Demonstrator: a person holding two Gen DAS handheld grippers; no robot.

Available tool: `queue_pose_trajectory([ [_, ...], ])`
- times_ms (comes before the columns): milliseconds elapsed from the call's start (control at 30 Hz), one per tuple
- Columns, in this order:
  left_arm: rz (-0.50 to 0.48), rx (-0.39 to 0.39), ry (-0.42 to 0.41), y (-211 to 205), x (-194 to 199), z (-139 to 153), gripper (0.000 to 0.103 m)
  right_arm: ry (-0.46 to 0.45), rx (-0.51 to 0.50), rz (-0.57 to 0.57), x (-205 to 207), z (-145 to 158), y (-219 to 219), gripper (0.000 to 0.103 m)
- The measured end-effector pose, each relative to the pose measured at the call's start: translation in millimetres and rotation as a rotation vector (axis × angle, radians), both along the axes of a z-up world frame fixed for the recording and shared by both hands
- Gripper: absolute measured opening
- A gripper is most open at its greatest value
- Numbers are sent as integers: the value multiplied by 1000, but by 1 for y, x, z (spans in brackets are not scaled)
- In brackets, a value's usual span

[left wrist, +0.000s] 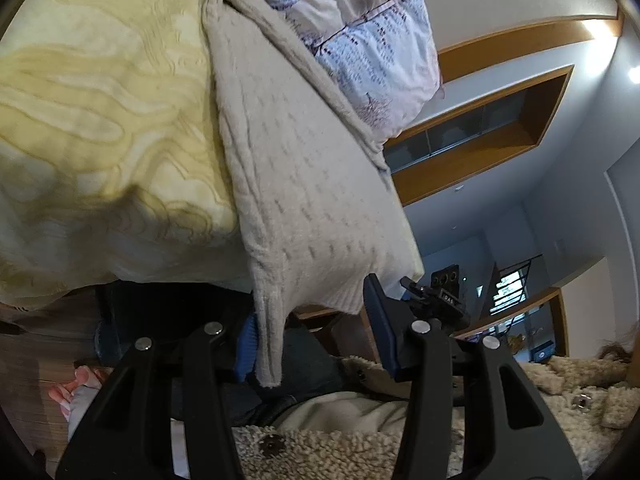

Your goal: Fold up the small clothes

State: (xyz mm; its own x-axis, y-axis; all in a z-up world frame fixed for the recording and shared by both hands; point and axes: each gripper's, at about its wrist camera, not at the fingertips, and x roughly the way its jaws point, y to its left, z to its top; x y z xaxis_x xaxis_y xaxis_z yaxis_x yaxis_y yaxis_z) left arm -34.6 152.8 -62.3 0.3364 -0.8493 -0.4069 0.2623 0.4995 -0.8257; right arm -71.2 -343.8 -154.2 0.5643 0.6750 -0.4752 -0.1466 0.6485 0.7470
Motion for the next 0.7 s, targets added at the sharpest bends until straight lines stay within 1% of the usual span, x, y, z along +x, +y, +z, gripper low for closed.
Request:
queue_pose_trajectory([
  [67,0,19,4,-4,1,-5,46,-16,17,12,0,-3,1,47],
  [100,-6,27,1,-6,0,-6,43,-33,27,21,-2,-3,3,43],
  [133,-15,41,-5,-10,-2,-6,42,-57,35,33,-5,-1,3,31],
  [167,-25,55,-12,-13,-3,-6,38,-72,39,44,-7,1,4,28],
  [200,-30,60,-16,-14,-3,-6,31,-88,38,50,-9,3,6,20],
  [233,-40,60,-15,-16,-4,-6,28,-105,32,59,-12,6,7,12],
  [300,-42,54,-7,-14,-3,-7,11,-125,24,65,-14,11,7,10],
  [333,-41,47,-6,-12,-3,-7,8,-146,25,66,-18,17,6,10],
  [433,-36,29,-35,-7,-4,2,6,-217,19,54,-23,35,6,9],
  [600,1,10,-146,5,-3,39,6,-345,-17,-1,-24,76,10,9],
  [667,23,17,-185,11,3,55,6,-388,-51,-50,-18,94,13,9],
  [700,35,35,-207,13,8,64,6,-405,-67,-72,-17,100,13,9],
])
